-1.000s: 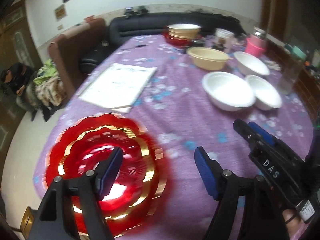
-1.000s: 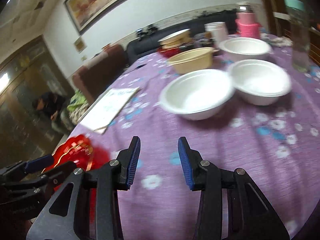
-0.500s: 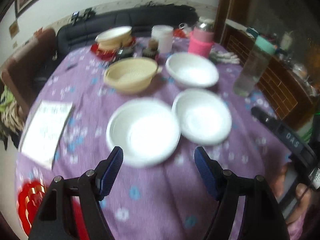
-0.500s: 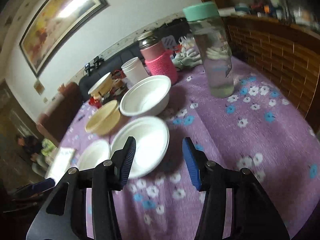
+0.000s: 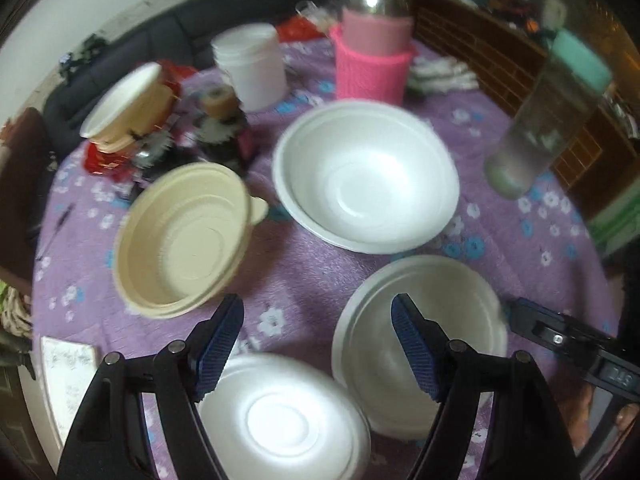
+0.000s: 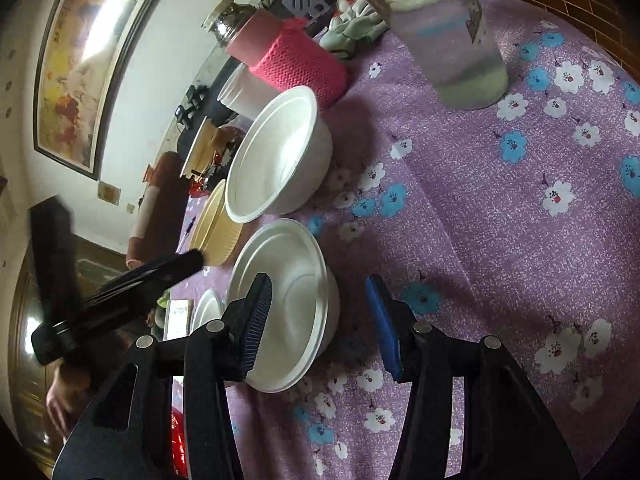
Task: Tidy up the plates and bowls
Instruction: 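Reach the left gripper to a white foam plate and grasp its rim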
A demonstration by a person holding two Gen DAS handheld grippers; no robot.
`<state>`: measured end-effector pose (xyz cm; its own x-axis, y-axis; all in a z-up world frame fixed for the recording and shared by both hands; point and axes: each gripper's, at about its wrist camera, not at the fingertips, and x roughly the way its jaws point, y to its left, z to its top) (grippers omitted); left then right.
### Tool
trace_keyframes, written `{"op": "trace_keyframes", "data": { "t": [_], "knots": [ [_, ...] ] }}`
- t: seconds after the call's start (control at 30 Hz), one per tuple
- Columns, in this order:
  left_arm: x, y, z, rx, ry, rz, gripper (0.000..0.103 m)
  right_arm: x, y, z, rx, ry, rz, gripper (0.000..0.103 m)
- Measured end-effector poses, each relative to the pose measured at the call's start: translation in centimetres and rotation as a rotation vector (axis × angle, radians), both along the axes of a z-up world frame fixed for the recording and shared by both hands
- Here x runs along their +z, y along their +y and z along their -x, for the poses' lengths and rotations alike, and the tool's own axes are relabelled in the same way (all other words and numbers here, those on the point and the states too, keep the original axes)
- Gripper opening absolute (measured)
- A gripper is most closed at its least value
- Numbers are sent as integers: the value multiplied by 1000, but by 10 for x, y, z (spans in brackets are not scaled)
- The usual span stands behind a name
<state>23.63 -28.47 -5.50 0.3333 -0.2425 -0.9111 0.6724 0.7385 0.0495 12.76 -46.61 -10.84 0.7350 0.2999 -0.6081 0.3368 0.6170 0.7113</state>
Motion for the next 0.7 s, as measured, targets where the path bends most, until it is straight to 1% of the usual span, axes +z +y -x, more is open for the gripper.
{"op": "trace_keyframes", "data": {
  "t": [0.07,0.17,0.23,0.33,0.47,0.5,0.53,0.57,0.6,0.63,0.67,0.7],
  "knots": [
    [-8,-2,-3,-10,14,-2,76,-5,1,-2,22,8,-24,48],
    [-15,-6,-3,-36,49,18,76,-8,3,-5,39,20,-47,49],
    [-19,-10,0,-59,62,10,76,-10,3,-5,41,22,-50,49],
    [-24,-18,7,-100,60,-20,76,-10,4,-3,39,18,-60,49],
    [-32,-23,5,-110,104,-31,75,-13,5,-3,47,25,-75,49],
    [-34,-23,5,-112,108,-35,70,-14,6,-3,50,26,-81,49],
    [-35,-24,5,-113,112,-44,63,-15,6,-5,53,27,-83,49],
    [-38,-25,4,-110,119,-56,59,-16,6,-7,55,29,-84,49],
    [-40,-25,3,-104,129,-62,51,-17,6,-7,56,30,-87,49],
    [-42,-24,1,-96,144,-61,44,-18,6,-7,54,29,-93,49],
    [-45,-23,-2,-84,167,-58,40,-19,5,-6,47,29,-95,49],
    [-47,-21,-3,-79,178,-54,34,-20,5,-7,45,30,-92,49]
  ]
}}
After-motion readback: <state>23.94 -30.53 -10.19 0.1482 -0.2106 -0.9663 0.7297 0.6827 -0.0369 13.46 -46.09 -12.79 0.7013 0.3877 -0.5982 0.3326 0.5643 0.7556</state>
